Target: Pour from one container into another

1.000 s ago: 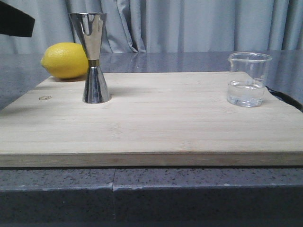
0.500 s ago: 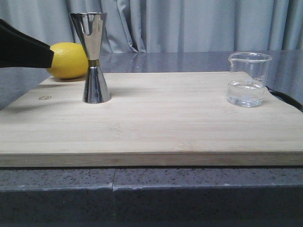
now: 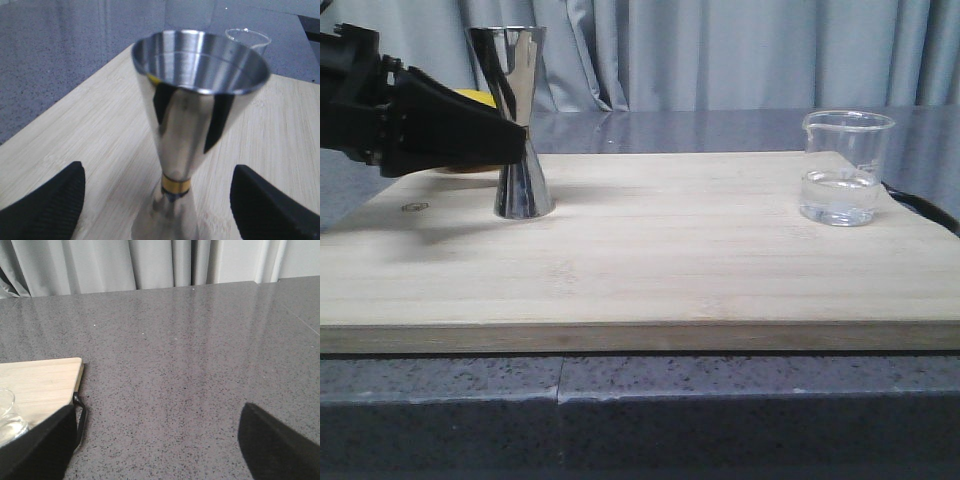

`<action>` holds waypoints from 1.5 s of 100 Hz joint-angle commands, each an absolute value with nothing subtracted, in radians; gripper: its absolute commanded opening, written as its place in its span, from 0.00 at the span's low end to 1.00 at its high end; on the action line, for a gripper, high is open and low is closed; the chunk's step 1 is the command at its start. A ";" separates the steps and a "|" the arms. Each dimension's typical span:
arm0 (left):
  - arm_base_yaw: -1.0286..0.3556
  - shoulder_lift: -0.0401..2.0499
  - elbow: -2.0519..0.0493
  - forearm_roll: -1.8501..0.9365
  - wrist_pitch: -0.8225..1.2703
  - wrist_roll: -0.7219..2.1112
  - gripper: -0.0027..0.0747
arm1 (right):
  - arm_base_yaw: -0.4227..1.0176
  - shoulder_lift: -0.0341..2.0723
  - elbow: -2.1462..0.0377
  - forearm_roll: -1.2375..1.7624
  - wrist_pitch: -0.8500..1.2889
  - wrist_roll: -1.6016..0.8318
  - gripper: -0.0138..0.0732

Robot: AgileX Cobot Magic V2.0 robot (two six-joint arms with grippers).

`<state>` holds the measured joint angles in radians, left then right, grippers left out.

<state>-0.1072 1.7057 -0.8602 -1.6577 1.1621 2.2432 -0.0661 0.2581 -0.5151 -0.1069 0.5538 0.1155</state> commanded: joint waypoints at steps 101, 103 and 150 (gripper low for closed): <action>-0.186 1.678 -0.879 -1.849 1.269 2.273 0.41 | -0.072 0.278 -0.550 -0.124 0.468 0.107 0.84; -0.186 1.676 -0.879 -1.849 1.269 2.273 0.40 | -0.072 0.278 -0.550 -0.124 0.468 0.107 0.84; -0.190 1.639 -0.897 -1.849 1.269 2.255 0.33 | -0.072 0.278 -0.550 -0.124 0.468 0.107 0.84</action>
